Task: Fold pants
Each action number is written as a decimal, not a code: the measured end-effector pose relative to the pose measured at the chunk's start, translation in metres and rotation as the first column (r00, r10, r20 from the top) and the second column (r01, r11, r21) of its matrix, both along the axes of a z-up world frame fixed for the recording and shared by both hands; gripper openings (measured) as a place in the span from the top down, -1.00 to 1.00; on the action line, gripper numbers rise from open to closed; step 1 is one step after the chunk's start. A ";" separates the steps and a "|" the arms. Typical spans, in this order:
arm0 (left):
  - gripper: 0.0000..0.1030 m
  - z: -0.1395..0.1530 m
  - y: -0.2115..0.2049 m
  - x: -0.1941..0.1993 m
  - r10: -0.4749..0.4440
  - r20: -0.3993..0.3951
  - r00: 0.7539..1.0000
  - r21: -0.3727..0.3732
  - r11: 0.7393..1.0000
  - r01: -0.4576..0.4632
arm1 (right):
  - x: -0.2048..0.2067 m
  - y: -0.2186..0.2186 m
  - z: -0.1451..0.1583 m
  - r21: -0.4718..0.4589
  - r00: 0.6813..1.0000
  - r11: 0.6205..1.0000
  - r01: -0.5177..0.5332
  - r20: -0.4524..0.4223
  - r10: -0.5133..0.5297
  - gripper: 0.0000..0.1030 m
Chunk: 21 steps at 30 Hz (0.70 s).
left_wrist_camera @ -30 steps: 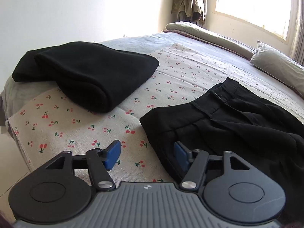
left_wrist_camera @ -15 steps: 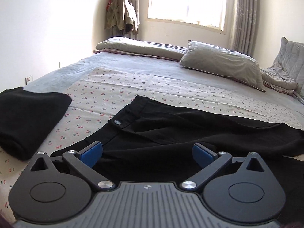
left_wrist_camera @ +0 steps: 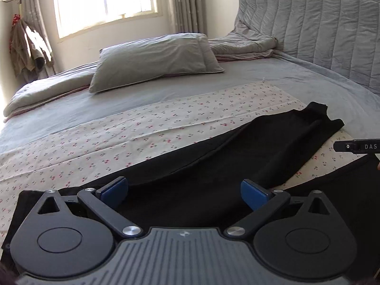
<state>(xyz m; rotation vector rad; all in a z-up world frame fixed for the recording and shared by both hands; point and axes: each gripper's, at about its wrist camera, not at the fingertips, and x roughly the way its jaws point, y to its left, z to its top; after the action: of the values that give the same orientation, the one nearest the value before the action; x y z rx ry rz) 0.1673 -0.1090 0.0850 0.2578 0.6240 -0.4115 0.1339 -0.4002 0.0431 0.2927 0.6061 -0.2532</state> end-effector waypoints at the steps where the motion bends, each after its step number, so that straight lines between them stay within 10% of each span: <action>1: -1.00 -0.004 -0.022 0.009 -0.043 0.001 0.999 0.012 0.999 0.043 | 0.000 -0.017 -0.003 0.002 0.999 0.999 0.039 0.013 -0.039 -0.54; 8: -0.99 -0.042 -0.160 0.066 -0.291 -0.020 0.957 0.115 0.950 0.291 | 0.000 -0.106 -0.024 0.182 0.968 0.957 0.227 0.061 -0.242 -0.43; 13: -0.98 -0.067 -0.244 0.096 -0.475 0.035 0.879 0.160 0.871 0.465 | 0.003 -0.136 -0.047 0.182 0.963 0.953 0.241 0.081 -0.259 -0.12; 21: -0.65 -0.104 -0.321 0.136 -0.576 0.031 0.817 0.172 0.808 0.563 | 0.017 -0.178 -0.091 0.335 0.928 0.902 0.272 0.155 -0.338 0.20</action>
<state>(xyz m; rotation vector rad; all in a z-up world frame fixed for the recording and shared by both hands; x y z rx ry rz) 0.3036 -0.4295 -0.0189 0.6182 0.4876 -0.9336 0.1510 -0.5787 -0.0479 0.7136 0.3848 -0.4270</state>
